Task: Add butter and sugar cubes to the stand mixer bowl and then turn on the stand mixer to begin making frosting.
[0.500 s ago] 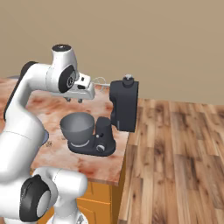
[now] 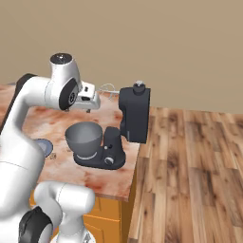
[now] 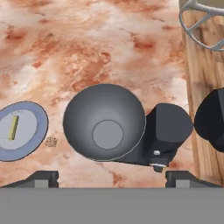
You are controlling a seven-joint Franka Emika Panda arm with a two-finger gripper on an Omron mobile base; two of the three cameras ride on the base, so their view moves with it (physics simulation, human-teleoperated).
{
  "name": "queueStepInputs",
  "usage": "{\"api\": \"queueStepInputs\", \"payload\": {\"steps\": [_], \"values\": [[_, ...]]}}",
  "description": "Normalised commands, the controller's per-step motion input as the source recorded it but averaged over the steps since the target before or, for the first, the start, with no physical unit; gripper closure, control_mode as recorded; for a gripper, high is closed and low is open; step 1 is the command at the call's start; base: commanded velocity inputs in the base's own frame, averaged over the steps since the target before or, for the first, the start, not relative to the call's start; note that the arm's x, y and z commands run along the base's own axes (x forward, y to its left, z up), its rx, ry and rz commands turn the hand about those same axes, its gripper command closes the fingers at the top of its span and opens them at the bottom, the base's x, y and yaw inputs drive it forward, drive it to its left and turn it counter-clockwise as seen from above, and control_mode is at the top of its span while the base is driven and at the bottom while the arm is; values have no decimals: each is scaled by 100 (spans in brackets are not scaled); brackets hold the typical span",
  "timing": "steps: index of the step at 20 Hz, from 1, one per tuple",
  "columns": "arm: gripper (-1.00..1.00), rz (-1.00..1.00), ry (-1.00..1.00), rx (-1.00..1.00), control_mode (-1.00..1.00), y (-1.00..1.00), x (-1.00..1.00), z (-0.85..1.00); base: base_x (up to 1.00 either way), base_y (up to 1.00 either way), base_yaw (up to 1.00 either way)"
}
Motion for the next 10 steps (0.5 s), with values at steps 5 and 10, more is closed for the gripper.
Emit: {"api": "queueStepInputs", "payload": {"steps": [5, 10], "values": [[-100, 19, 1, -12, -100, 44, -18, -4, 0, 0, 0], [-100, 23, 8, -18, -100, 55, -12, 0, 0, 0, 0]]}}
